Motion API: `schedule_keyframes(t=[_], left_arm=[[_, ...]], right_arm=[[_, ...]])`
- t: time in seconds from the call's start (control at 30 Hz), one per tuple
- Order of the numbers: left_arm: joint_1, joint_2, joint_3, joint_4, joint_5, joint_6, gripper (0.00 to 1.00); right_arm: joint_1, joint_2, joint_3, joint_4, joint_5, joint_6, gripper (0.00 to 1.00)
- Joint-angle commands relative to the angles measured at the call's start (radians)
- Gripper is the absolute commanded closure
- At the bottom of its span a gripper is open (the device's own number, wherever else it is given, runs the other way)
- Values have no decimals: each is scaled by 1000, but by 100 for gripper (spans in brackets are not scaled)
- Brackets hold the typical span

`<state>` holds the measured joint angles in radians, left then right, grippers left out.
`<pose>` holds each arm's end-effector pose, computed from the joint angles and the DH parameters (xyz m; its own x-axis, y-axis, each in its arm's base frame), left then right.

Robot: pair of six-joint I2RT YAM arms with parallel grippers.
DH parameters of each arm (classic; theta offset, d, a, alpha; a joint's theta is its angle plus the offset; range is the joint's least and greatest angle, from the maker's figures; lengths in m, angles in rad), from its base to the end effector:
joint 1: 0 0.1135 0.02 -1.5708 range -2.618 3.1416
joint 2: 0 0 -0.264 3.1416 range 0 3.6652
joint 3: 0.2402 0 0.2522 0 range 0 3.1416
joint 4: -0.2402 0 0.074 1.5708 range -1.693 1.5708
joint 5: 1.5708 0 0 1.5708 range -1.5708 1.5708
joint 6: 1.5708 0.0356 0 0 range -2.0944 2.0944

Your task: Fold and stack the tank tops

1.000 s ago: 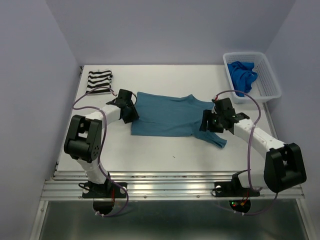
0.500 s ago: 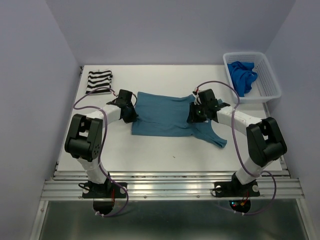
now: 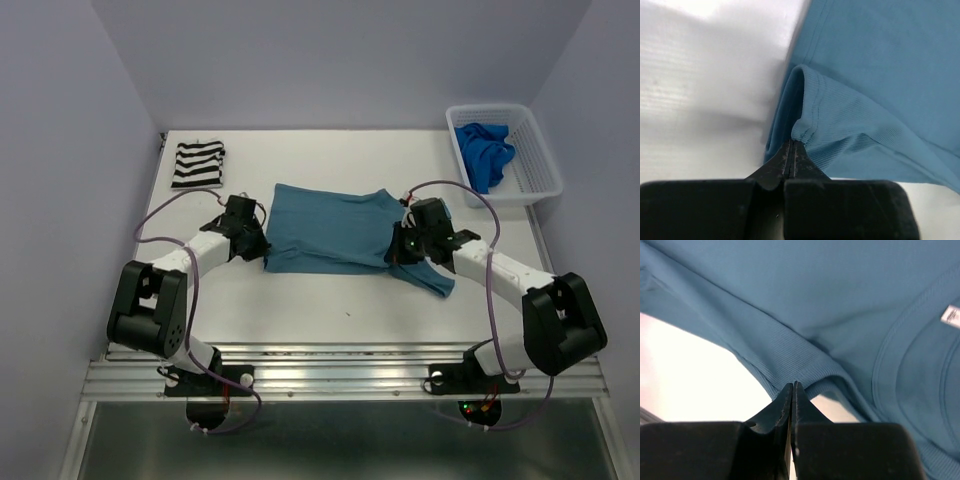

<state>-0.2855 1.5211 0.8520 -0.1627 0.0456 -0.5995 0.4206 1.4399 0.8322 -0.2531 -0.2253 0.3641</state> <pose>0.2970 -0.0889 0.1913 -0.7609 -0.3641 -0.5371 -0.1435 0.9017 -0.4079 0.2631 0.1264 0.2022 -0.8359 0.0063 -0.5488 -0.2496 0.8862 0.3904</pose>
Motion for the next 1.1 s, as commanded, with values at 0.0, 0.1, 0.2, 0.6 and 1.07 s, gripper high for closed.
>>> schedule_keyframes(t=[0.0,0.1,0.2,0.6,1.07], left_arm=[[-18,-62,-76,-3,26,-23,100],[-33,-94,-106,-21,36,-37,100],[-60,-159,-155,-29,33,-75,100],[-139,-375,-340,-221,91,-235,95],[-159,-507,-311,-293,73,-261,9]], right_arm=[[7,-81,-67,25,-28,39,99],[7,-125,-100,-17,-48,45,99],[7,-186,-152,-60,-45,53,99],[7,-418,-341,-250,35,330,88],[-40,-496,-151,-482,533,418,0]])
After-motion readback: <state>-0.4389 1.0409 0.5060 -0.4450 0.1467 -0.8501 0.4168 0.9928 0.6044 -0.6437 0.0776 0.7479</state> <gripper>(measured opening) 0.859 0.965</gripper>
